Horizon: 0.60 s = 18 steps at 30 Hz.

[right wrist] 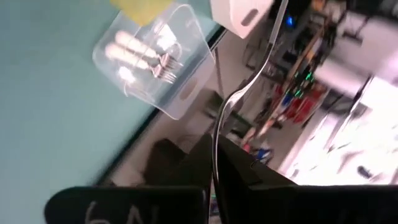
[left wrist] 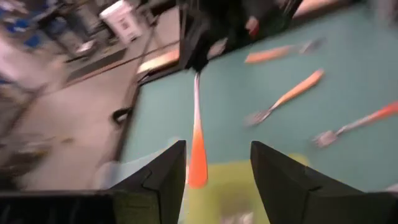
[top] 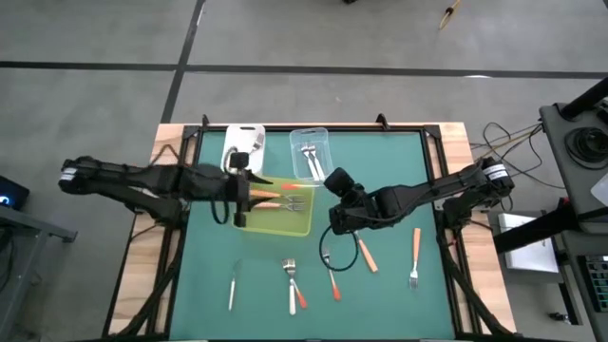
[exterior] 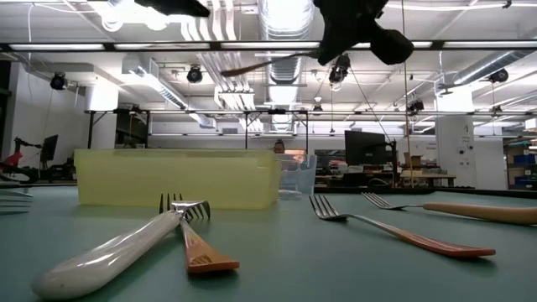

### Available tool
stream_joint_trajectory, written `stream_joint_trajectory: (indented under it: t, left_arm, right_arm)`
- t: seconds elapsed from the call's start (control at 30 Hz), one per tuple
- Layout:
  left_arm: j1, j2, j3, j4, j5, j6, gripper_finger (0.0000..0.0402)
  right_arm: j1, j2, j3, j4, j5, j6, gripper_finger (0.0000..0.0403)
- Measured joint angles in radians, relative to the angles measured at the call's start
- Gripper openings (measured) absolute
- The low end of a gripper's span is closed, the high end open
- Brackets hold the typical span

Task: Sort silverware by color (type)
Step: Put the orange fork into the white bin

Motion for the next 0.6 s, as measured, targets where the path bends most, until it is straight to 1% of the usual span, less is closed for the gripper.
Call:
stream_joint_trajectory:
  t: [0.13,0.2,0.23,0.4,0.6]
  left_arm:
    - [0.072,-0.02,0.0,0.048,0.201,-0.15,0.0162]
    - [0.091,-0.005,-0.002,0.072,0.277,-0.204,0.0162]
    - [0.096,0.007,-0.003,0.082,0.297,-0.227,0.0162]
    - [0.118,0.089,-0.004,0.113,0.31,-0.294,0.0172]
    - [0.132,0.206,-0.005,0.194,0.34,-0.333,0.0216]
  right_arm:
    - [0.004,0.002,-0.006,0.027,0.017,-0.202,0.0008]
    - [0.004,0.002,-0.006,0.074,0.02,-0.281,0.0008]
    - [0.005,0.002,-0.007,0.094,0.02,-0.329,0.0008]
    - [0.005,0.002,-0.013,0.203,0.02,-0.606,0.0008]
    - [0.007,0.002,-0.016,0.324,0.02,-0.786,0.0008]
